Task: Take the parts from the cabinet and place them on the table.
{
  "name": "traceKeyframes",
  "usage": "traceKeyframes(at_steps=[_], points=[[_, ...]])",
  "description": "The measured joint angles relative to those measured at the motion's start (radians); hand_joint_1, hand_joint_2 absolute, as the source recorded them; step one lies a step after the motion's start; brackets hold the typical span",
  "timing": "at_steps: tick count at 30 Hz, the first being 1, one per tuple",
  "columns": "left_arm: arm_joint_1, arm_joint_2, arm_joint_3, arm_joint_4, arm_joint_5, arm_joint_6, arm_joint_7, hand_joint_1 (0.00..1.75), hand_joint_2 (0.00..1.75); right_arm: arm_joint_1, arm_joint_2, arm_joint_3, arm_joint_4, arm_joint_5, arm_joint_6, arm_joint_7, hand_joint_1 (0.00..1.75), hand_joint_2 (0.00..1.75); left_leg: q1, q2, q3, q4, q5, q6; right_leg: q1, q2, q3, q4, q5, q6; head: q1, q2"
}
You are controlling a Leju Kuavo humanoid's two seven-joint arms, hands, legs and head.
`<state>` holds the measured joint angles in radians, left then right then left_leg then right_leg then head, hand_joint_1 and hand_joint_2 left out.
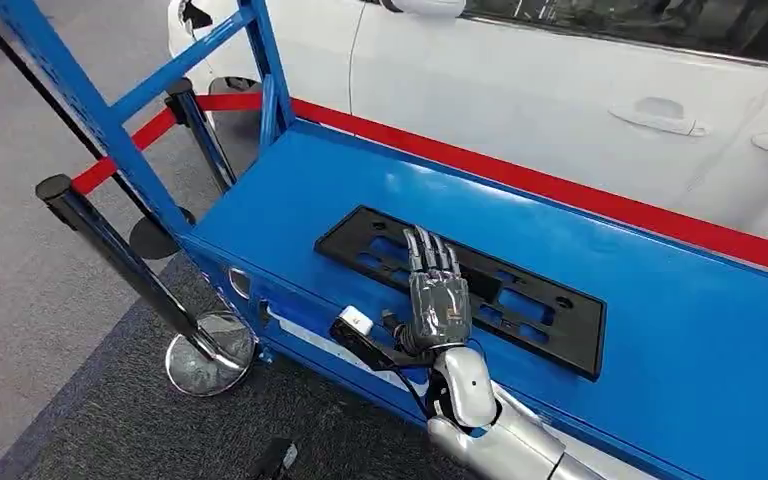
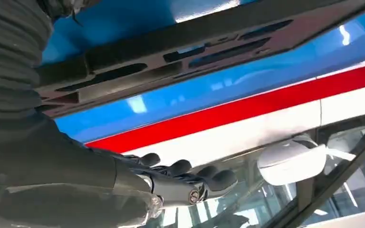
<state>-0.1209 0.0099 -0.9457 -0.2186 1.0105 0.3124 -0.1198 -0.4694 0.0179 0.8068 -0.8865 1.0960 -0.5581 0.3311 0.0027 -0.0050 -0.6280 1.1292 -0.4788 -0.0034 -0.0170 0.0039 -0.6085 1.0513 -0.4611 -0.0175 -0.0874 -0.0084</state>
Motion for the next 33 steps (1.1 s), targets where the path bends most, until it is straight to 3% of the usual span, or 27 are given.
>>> traceKeyframes(at_steps=[1,3,5,6,7,8,10,11,12,13,14,15,16,17,20,22,23,26,27,28,29,31,33], points=[[0.003,0.000,0.000,0.000,0.000,0.000,0.000,0.00,0.00,0.000,0.002,0.000,0.000,0.000,0.000,0.000,0.00,1.75,0.000,0.000,0.033,-0.081,0.015,0.004,-0.001,0.001,0.003,-0.001,-0.002,0.001,0.000,0.000],[0.003,0.000,-0.001,0.000,0.000,0.000,0.000,0.00,0.00,-0.003,0.002,0.000,0.002,0.000,0.000,0.000,0.00,1.75,-0.010,-0.002,0.047,-0.107,0.002,0.012,0.004,0.001,-0.006,-0.003,0.003,0.011,0.000,0.000],[0.004,0.000,-0.001,0.000,0.000,0.000,0.000,0.00,0.00,-0.002,0.002,0.000,0.004,0.000,0.000,0.000,0.00,1.75,-0.011,-0.003,0.041,-0.101,0.004,0.018,0.004,-0.002,-0.005,-0.009,0.007,0.020,0.001,0.000],[0.003,0.000,-0.001,0.000,-0.001,0.000,0.000,0.00,0.00,-0.004,0.002,0.000,0.005,0.000,0.000,0.000,0.00,1.75,-0.006,-0.003,0.047,-0.114,0.009,0.026,0.009,-0.002,0.000,-0.010,0.006,0.028,0.002,0.000],[0.004,0.000,-0.001,0.000,-0.002,0.000,0.000,0.00,0.00,-0.004,0.002,0.000,0.006,0.000,0.000,0.000,0.00,1.75,0.000,-0.001,0.058,-0.123,0.015,0.032,0.004,-0.002,-0.008,0.007,-0.008,0.032,0.002,0.000],[0.004,0.000,-0.001,0.000,-0.002,0.000,0.000,0.00,0.00,-0.006,0.002,0.000,0.006,0.000,0.000,0.000,0.00,1.75,0.000,0.000,0.061,-0.125,0.015,0.038,0.007,-0.002,-0.026,0.049,-0.037,0.033,0.005,0.000],[0.004,0.000,-0.001,0.000,-0.002,0.000,0.000,0.00,0.00,-0.004,0.002,0.000,0.008,0.000,0.000,0.000,0.00,1.75,-0.002,0.002,0.060,-0.124,0.014,0.043,0.007,-0.002,-0.100,0.204,-0.107,0.034,0.010,0.000],[0.004,0.000,-0.002,0.000,-0.002,0.000,0.000,0.00,0.00,-0.002,0.002,0.000,0.011,0.000,0.000,0.000,0.00,1.75,-0.003,0.002,0.059,-0.124,0.013,0.044,0.007,-0.002,-0.132,0.268,-0.128,0.035,0.010,0.000],[0.004,0.000,-0.002,0.000,-0.003,0.000,0.000,0.00,0.00,0.000,0.002,0.000,0.015,0.001,0.002,0.001,0.00,1.75,-0.004,0.002,0.059,-0.123,0.013,0.045,0.007,-0.002,-0.151,0.299,-0.125,0.035,0.010,0.000],[0.004,0.000,-0.002,0.000,-0.011,0.000,0.003,0.00,0.00,0.000,0.001,0.000,0.017,0.028,0.039,0.028,0.00,1.75,-0.003,0.002,0.060,-0.121,0.012,0.045,0.007,-0.002,-0.141,0.275,-0.099,0.035,0.010,0.000],[0.004,0.000,-0.005,0.000,-0.028,-0.003,0.007,0.00,0.00,-0.006,0.000,0.003,0.021,0.072,0.100,0.069,0.00,1.75,-0.003,0.001,0.061,-0.119,0.010,0.044,0.006,-0.002,-0.112,0.212,-0.058,0.034,0.010,0.000],[0.003,0.000,-0.011,0.000,-0.042,-0.005,0.011,0.00,0.00,-0.015,-0.006,0.010,0.033,0.128,0.173,0.117,0.00,1.75,-0.002,0.001,0.061,-0.113,0.005,0.042,0.005,-0.003,-0.060,0.106,-0.005,0.033,0.010,0.000],[0.002,0.000,-0.017,0.000,-0.049,-0.006,0.015,0.00,0.00,-0.018,-0.019,0.013,0.045,0.154,0.187,0.133,0.00,1.75,-0.002,0.000,0.060,-0.105,0.000,0.039,0.004,-0.005,-0.024,0.027,0.019,0.032,0.010,0.000],[0.002,0.000,-0.022,0.000,-0.051,-0.006,0.016,0.00,0.00,-0.022,-0.027,0.014,0.063,0.165,0.182,0.134,0.00,1.75,-0.010,-0.002,0.051,-0.097,-0.005,0.032,0.006,-0.005,-0.010,0.010,-0.003,0.031,0.011,0.000],[0.001,0.000,-0.029,0.000,-0.051,-0.007,0.018,0.00,0.00,-0.029,-0.053,0.014,0.107,0.165,0.160,0.129,0.00,1.75,-0.009,-0.002,0.049,-0.099,-0.003,0.022,0.011,-0.002,-0.017,0.010,0.003,0.018,0.011,0.000],[-0.001,0.003,-0.034,0.000,-0.051,-0.006,0.018,0.00,0.00,-0.046,-0.058,0.014,0.122,0.165,0.160,0.128,0.00,1.75,-0.008,-0.001,0.047,-0.094,-0.014,0.014,0.002,0.000,-0.010,-0.002,0.009,0.006,0.008,0.000],[-0.001,0.003,-0.037,0.000,-0.051,-0.006,0.019,0.00,0.00,-0.049,-0.060,0.014,0.130,0.165,0.160,0.127,0.00,1.75,-0.007,0.000,0.038,-0.061,-0.038,0.008,0.001,0.001,-0.007,-0.004,0.009,0.004,0.005,0.000],[-0.005,0.003,-0.047,0.000,-0.051,-0.006,0.017,0.00,0.00,-0.051,-0.062,0.015,0.151,0.165,0.161,0.125,0.00,1.75,-0.003,0.000,-0.064,0.159,-0.136,-0.005,0.002,-0.004,-0.007,-0.005,0.007,-0.001,0.003,0.000],[-0.007,0.003,-0.048,0.000,-0.051,-0.006,0.017,0.00,0.00,-0.052,-0.063,0.016,0.158,0.165,0.161,0.124,0.00,1.75,-0.003,0.000,-0.080,0.195,-0.139,-0.007,0.003,-0.004,-0.006,-0.004,0.007,-0.002,0.002,0.000],[-0.007,0.003,-0.048,0.000,-0.051,-0.006,0.017,0.00,0.00,-0.052,-0.064,0.018,0.163,0.165,0.161,0.124,0.00,1.75,-0.003,0.000,-0.072,0.181,-0.119,-0.005,0.003,-0.004,-0.005,-0.004,0.007,-0.002,0.002,0.000],[-0.007,0.003,-0.050,0.000,-0.051,-0.006,0.017,0.00,0.00,-0.054,-0.064,0.019,0.166,0.165,0.160,0.124,0.00,1.75,-0.002,0.000,-0.044,0.124,-0.080,-0.003,0.003,-0.003,-0.003,-0.004,0.007,-0.002,0.002,0.000],[-0.004,0.003,-0.052,0.000,-0.051,-0.006,0.018,0.00,0.00,-0.059,-0.065,0.020,0.171,0.166,0.165,0.125,0.00,1.75,-0.002,0.000,0.042,-0.049,0.007,0.007,0.003,0.001,0.002,-0.004,0.006,-0.001,0.002,0.000],[-0.001,0.004,-0.057,0.001,-0.051,-0.006,0.019,0.00,0.00,-0.064,-0.068,0.020,0.177,0.171,0.185,0.132,0.00,1.75,-0.011,0.000,0.071,-0.115,-0.007,0.014,0.008,0.002,-0.003,-0.005,0.009,0.007,0.003,0.000]])
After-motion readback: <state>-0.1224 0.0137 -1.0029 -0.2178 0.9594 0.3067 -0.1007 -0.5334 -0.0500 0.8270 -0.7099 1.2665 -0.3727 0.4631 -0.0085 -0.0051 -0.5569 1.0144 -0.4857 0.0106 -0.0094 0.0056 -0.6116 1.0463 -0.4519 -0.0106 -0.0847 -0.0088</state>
